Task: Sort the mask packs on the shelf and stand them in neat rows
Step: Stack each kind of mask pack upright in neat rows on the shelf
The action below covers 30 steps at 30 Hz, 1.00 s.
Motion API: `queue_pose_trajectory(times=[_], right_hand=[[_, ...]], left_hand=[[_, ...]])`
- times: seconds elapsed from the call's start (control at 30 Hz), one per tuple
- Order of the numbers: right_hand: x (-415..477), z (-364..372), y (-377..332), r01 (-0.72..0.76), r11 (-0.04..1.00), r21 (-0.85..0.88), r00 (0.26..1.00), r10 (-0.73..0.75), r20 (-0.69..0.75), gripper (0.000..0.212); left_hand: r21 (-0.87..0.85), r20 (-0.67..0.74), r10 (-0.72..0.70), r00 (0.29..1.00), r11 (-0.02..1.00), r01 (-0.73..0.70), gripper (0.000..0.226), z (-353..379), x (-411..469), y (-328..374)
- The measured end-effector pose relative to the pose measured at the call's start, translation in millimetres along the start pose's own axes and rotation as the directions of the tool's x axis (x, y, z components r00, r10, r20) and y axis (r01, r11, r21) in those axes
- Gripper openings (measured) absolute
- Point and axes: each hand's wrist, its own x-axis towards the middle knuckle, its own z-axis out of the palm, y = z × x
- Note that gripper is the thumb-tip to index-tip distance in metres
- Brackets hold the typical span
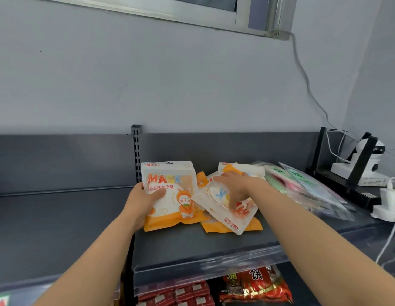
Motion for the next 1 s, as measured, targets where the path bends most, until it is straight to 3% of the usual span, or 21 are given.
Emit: queue_pose_trajectory(times=[0.17, 0.37, 0.53, 0.67, 0.77, 0.83, 0.9, 1.0], right_hand=[[0, -4, -3, -0.046, 0.998, -0.053, 0.999, 0.046, -0.01, 0.099], [-9, -2, -4, -0.03, 0.992, 0.121, 0.999, 0.032, -0.017, 0.065], [-19, -8, -10, -0.133, 0.989, 0.069, 0.99, 0.136, -0.038, 0.101], [-22, -6, -4, -0.201, 0.977, 0.076, 0.978, 0.205, -0.048, 0.093], [-25, -16, -4, -0.181, 0.957, 0.226, 0.974, 0.207, -0.095, 0.083], [-29, -30, -9, -0.121, 0.898, 0.423, 0.961, 0.213, -0.177, 0.068], [-26, -38, -16, -0.034, 0.759, 0.65, 0.929, 0.265, -0.26, 0.056], [-13, -36, -37, -0.022, 0.56, 0.828, 0.888, 0.392, -0.241, 0.064]], left_hand=[[-0.015, 0.011, -0.004, 1.0, 1.0, 0.005, 0.032, -13, 3, -1], [0.013, 0.048, 0.018, 0.999, 1.0, -0.018, 0.032, -30, 5, 0], [0.003, 0.067, 0.011, 0.998, 1.0, -0.011, 0.035, -34, 4, 0], [-0.029, 0.076, 0.015, 0.997, 0.999, -0.013, 0.031, -39, 1, -2], [-0.079, 0.083, 0.023, 0.996, 0.997, -0.016, 0.03, -45, -2, -3], [-0.113, 0.087, 0.03, 0.996, 0.993, -0.02, 0.028, -48, -4, -3], [-0.133, 0.086, 0.032, 0.996, 0.991, -0.02, 0.025, -50, -6, -2], [-0.169, 0.076, 0.028, 0.997, 0.986, -0.015, 0.021, -54, -9, 2]])
